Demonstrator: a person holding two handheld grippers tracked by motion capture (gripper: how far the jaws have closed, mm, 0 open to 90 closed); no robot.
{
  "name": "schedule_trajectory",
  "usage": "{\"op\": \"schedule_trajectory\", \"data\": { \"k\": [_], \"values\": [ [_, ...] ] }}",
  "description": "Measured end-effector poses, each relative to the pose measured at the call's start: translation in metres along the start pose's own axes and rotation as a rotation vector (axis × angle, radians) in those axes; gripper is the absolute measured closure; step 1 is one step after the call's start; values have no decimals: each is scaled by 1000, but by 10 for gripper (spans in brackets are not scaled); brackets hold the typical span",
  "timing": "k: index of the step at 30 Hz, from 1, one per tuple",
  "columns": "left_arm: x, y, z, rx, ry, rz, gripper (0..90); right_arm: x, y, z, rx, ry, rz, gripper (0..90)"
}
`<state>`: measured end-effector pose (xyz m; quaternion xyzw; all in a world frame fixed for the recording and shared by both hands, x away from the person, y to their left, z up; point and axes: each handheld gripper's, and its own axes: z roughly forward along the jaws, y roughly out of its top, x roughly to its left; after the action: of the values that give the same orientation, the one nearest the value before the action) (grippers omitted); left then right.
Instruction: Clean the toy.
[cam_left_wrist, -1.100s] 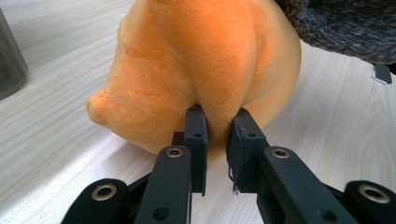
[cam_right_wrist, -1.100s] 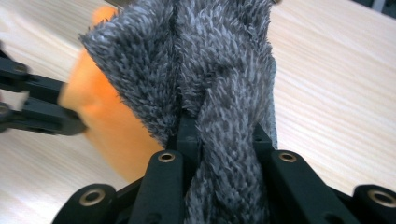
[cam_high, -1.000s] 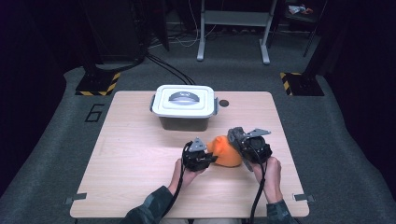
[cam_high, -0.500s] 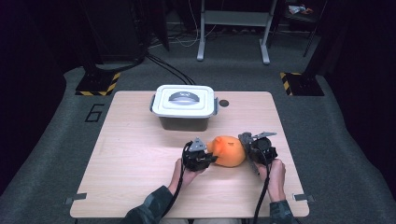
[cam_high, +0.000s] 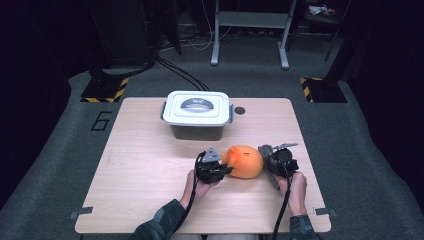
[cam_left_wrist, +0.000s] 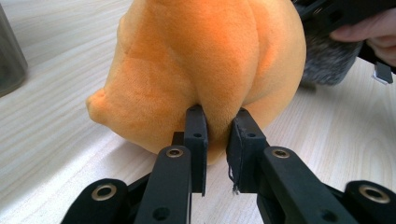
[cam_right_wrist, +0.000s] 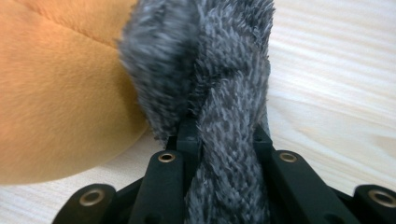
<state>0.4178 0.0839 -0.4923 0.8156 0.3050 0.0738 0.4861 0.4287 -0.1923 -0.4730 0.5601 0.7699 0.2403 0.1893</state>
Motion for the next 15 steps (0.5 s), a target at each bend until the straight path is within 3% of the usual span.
{"op": "schedule_trajectory", "data": {
  "k": [5,11,13,15],
  "values": [
    [0,0,0,-4,4,-5,788,3,5,-26,-79,-15,-14,739],
    [0,0,0,-5,7,-3,787,23,13,-55,-172,21,-55,739],
    [0,0,0,-7,8,-4,785,32,16,-59,-184,38,-87,739],
    [0,0,0,-6,11,-2,779,40,18,-57,-161,51,-111,739]
  ]
}}
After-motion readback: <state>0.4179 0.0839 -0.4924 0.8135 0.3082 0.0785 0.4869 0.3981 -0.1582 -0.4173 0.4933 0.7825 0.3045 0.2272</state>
